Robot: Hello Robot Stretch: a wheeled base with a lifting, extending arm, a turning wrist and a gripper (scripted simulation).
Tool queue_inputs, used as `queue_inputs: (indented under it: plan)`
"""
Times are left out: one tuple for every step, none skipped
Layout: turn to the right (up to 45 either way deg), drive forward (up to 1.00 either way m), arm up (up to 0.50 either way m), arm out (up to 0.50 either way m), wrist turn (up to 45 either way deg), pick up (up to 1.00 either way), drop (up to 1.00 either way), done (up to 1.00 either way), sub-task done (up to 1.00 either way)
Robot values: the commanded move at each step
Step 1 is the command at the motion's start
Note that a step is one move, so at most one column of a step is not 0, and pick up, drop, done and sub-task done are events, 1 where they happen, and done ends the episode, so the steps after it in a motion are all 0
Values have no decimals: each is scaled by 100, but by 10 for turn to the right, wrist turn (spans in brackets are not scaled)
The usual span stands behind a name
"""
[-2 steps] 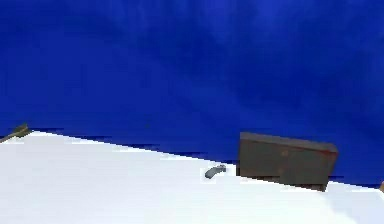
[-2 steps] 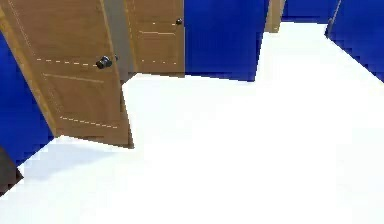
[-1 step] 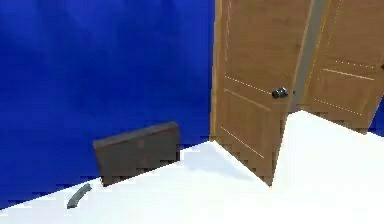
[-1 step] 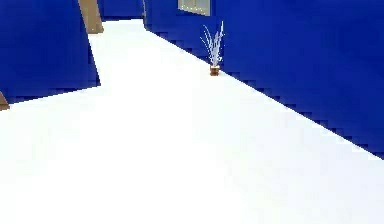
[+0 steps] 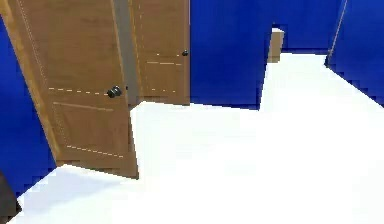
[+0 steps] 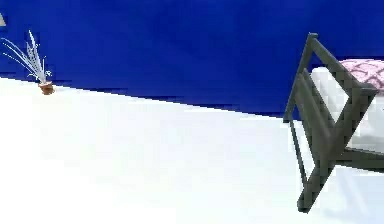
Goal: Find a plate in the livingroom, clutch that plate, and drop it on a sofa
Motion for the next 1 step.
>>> queue_inputs:
  plan:
    - [0, 100, 0, 0, 0, 0, 0, 0, 0]
